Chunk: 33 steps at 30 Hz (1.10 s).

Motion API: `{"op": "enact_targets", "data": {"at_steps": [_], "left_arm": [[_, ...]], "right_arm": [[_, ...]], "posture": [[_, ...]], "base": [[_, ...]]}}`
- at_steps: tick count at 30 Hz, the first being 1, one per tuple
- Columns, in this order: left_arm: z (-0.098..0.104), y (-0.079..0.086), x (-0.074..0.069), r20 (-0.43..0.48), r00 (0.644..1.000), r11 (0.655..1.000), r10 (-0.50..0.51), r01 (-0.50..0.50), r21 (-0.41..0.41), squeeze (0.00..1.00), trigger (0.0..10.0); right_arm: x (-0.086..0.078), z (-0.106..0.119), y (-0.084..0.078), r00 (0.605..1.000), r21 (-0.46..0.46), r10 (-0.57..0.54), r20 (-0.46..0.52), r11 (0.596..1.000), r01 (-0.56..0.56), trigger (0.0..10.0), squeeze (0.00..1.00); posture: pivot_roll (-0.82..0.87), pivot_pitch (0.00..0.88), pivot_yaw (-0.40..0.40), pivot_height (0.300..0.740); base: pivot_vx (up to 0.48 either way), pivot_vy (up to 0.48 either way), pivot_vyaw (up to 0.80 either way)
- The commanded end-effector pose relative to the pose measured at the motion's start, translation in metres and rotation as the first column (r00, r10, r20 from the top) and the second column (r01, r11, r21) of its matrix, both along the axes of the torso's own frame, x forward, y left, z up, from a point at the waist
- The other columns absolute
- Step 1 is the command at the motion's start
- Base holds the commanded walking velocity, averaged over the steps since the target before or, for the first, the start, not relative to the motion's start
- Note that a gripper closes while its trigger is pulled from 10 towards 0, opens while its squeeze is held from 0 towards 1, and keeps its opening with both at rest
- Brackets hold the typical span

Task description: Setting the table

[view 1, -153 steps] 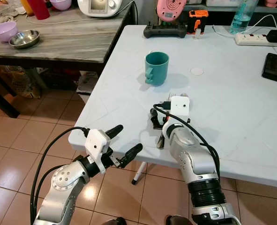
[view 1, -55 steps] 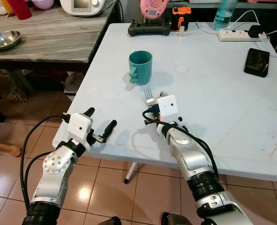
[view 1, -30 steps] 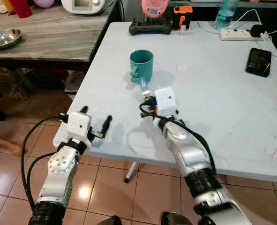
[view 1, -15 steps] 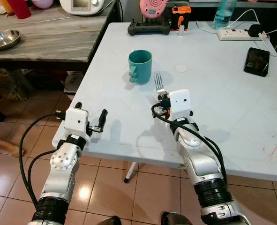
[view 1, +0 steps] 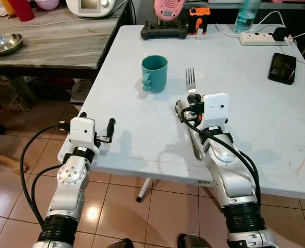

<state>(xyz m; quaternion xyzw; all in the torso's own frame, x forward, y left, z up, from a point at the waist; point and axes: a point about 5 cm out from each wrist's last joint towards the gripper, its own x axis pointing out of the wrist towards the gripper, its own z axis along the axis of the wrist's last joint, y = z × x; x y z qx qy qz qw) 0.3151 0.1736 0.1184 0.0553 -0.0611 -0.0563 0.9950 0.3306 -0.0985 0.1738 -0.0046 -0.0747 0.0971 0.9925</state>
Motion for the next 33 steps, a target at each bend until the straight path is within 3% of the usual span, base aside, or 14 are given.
{"op": "enact_targets", "data": {"at_steps": [1,4,8,14,20,26,29,30,33], "left_arm": [[-0.003,0.001,0.001,-0.017,1.0,1.0,0.004,-0.003,0.012,0.0,10.0],[-0.001,0.0,0.002,-0.015,1.0,1.0,-0.001,0.001,0.014,0.0,10.0],[0.0,-0.001,-0.002,-0.013,0.993,0.993,-0.116,0.116,0.002,0.0,10.0],[-0.004,0.006,-0.008,-0.039,0.987,0.987,-0.157,0.159,0.039,0.0,10.0],[-0.006,0.014,-0.005,-0.046,0.993,0.993,-0.104,0.107,0.053,0.0,10.0],[-0.006,0.007,-0.008,-0.047,0.979,0.98,-0.197,0.198,0.015,0.0,10.0],[-0.005,0.003,-0.011,-0.051,0.96,0.961,-0.276,0.275,-0.027,0.0,10.0],[-0.004,0.0,-0.013,-0.052,0.94,0.941,-0.337,0.335,-0.056,0.0,10.0],[-0.003,0.003,-0.017,-0.067,0.911,0.913,-0.407,0.403,-0.059,0.0,10.0]], "right_arm": [[0.002,-0.005,0.018,0.996,0.038,0.069,-0.049,0.997,-0.067,10.0,0.0],[0.002,-0.006,0.025,0.994,0.05,0.09,-0.061,0.995,-0.087,10.0,0.0],[0.006,-0.014,0.047,0.98,0.063,0.161,-0.119,0.986,-0.155,10.0,0.0],[0.009,-0.024,0.056,0.96,0.054,0.203,-0.192,0.979,-0.196,10.0,0.0],[0.016,-0.029,0.059,0.944,0.041,0.234,-0.234,0.972,-0.231,10.0,0.0],[0.023,-0.031,0.06,0.933,0.063,0.25,-0.259,0.968,-0.242,10.0,0.0],[0.026,-0.032,0.061,0.928,0.057,0.259,-0.268,0.966,-0.253,10.0,0.0],[0.027,-0.033,0.061,0.926,0.049,0.26,-0.274,0.965,-0.257,10.0,0.0],[0.028,-0.035,0.061,0.924,0.042,0.261,-0.28,0.965,-0.26,10.0,0.0]], "posture": [[-0.19,0.139,0.086,0.74],[-0.19,0.141,0.087,0.74],[-0.18,0.144,0.082,0.74],[-0.17,0.146,0.076,0.74],[-0.17,0.149,0.071,0.74],[-0.17,0.147,0.068,0.74],[-0.17,0.147,0.068,0.74],[-0.17,0.147,0.068,0.74],[-0.17,0.145,0.061,0.74]], "base": [[0.0,0.0,0.0],[0.0,0.0,0.0],[0.0,0.0,0.0],[0.0,0.0,0.0],[0.0,0.0,0.0],[0.0,0.0,0.0],[0.0,0.0,0.0],[0.0,0.0,0.0],[0.0,0.0,0.0]]}}
